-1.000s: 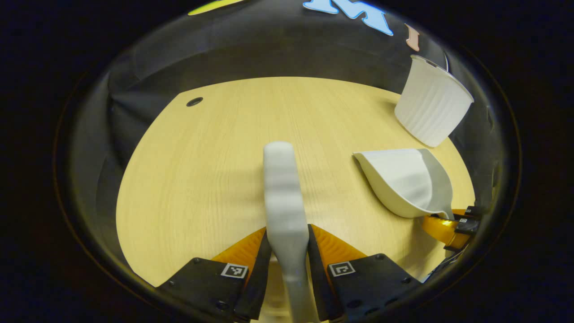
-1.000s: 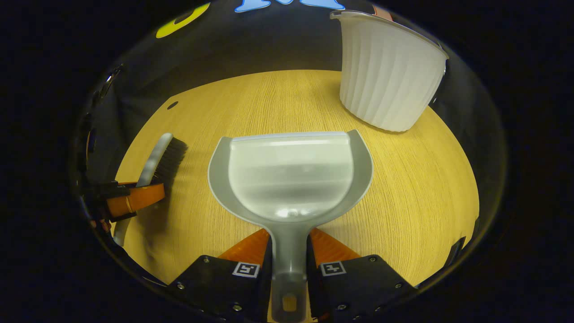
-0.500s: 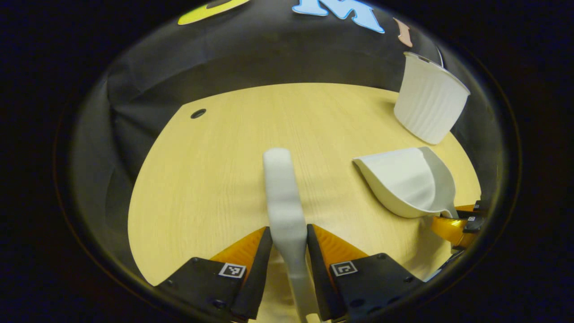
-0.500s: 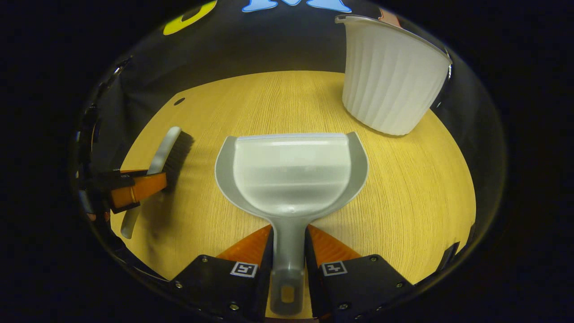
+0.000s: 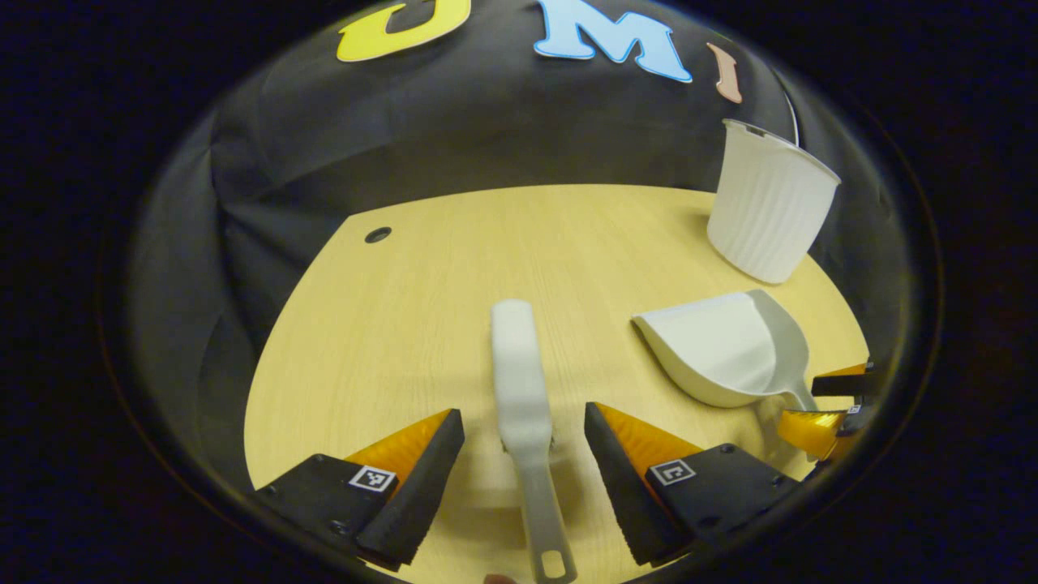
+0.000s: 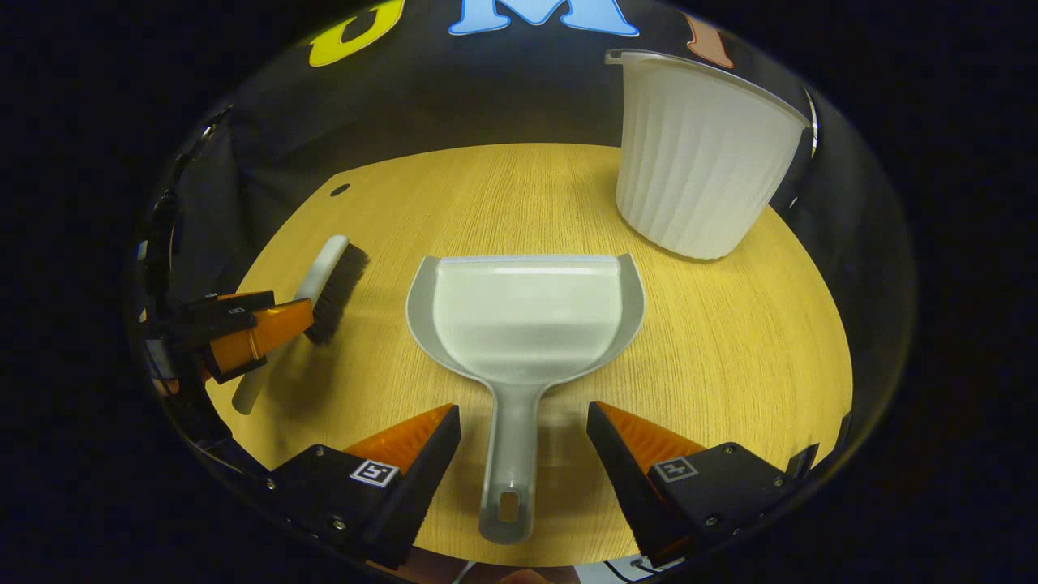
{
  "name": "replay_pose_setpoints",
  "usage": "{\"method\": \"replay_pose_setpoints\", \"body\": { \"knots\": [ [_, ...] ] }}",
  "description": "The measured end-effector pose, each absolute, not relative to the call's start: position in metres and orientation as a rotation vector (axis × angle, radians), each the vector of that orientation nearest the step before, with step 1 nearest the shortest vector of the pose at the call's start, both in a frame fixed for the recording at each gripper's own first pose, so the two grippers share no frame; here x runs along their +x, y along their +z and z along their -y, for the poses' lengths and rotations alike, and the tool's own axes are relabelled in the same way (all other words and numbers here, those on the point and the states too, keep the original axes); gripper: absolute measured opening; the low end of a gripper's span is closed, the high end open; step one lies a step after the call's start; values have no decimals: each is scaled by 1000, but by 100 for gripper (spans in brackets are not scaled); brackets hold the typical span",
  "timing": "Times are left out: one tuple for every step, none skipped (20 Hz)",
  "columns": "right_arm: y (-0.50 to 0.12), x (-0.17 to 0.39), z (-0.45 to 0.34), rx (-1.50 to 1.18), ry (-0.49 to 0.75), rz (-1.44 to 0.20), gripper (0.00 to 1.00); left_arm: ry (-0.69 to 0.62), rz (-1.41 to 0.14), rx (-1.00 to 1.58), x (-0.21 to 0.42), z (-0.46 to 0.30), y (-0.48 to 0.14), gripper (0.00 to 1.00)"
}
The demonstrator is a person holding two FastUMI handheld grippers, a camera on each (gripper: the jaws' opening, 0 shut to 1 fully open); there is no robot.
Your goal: Pick up the small broom and dustpan from the desktop, sweep the trash into the dustpan with the broom, and then empty the trash into the garbage bin.
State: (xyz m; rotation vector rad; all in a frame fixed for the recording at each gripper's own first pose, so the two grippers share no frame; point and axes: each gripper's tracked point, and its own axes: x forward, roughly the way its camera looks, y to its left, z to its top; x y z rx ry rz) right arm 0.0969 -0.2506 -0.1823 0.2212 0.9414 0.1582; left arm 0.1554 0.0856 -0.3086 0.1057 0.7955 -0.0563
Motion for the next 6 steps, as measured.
{"method": "replay_pose_setpoints", "body": {
  "knots": [
    [-176, 98, 255, 208, 157, -920, 98, -55, -772, 100, 155, -85, -302, 100],
    [-170, 100, 259, 193, 157, -895, 98, -49, -742, 101, 156, -83, -295, 98],
    [-161, 102, 264, 172, 154, -868, 98, -34, -705, 111, 158, -85, -288, 100],
    [-151, 104, 270, 150, 153, -830, 98, -19, -669, 120, 159, -87, -276, 100],
    [-139, 107, 277, 124, 151, -786, 98, -1, -629, 122, 159, -89, -265, 98],
    [-128, 112, 283, 95, 144, -735, 98, 20, -589, 113, 159, -89, -254, 100]
  ]
}}
